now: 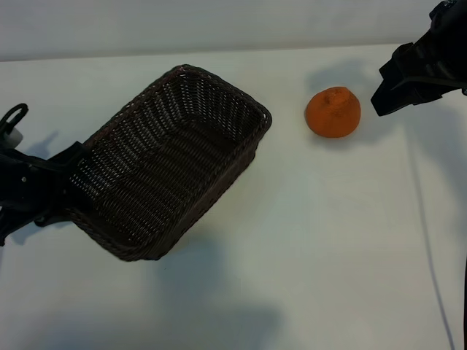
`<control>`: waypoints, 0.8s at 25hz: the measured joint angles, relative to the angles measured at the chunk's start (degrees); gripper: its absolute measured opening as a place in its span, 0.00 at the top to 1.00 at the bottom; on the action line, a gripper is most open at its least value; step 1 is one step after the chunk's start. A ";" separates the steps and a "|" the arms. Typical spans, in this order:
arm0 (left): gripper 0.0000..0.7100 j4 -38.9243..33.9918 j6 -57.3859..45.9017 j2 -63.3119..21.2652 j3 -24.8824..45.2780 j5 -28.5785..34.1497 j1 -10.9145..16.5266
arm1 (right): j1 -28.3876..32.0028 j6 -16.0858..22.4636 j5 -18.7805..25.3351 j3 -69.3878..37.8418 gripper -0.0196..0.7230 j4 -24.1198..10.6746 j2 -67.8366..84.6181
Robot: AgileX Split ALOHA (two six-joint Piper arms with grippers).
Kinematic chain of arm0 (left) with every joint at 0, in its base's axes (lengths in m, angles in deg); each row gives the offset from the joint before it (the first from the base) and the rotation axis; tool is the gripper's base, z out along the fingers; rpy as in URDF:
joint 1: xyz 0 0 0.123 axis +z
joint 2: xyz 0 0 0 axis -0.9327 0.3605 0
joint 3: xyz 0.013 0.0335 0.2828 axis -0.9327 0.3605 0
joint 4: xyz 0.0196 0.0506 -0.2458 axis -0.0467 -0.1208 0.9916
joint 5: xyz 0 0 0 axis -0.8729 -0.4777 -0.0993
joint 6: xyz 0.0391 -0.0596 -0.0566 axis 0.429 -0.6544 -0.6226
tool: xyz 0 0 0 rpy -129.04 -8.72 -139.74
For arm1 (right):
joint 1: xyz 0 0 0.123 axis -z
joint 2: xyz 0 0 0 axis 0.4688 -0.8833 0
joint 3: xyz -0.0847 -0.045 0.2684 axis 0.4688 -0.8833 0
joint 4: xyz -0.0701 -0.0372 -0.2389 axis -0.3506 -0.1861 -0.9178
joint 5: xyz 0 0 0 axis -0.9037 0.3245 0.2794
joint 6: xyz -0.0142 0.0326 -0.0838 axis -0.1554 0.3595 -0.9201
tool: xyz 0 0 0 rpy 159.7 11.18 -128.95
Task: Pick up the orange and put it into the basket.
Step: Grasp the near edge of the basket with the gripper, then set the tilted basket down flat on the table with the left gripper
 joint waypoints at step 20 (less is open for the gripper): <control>0.74 -2.70 2.07 0.30 -11.17 15.84 0.00 | 0.00 0.00 -0.05 0.00 0.32 0.02 0.00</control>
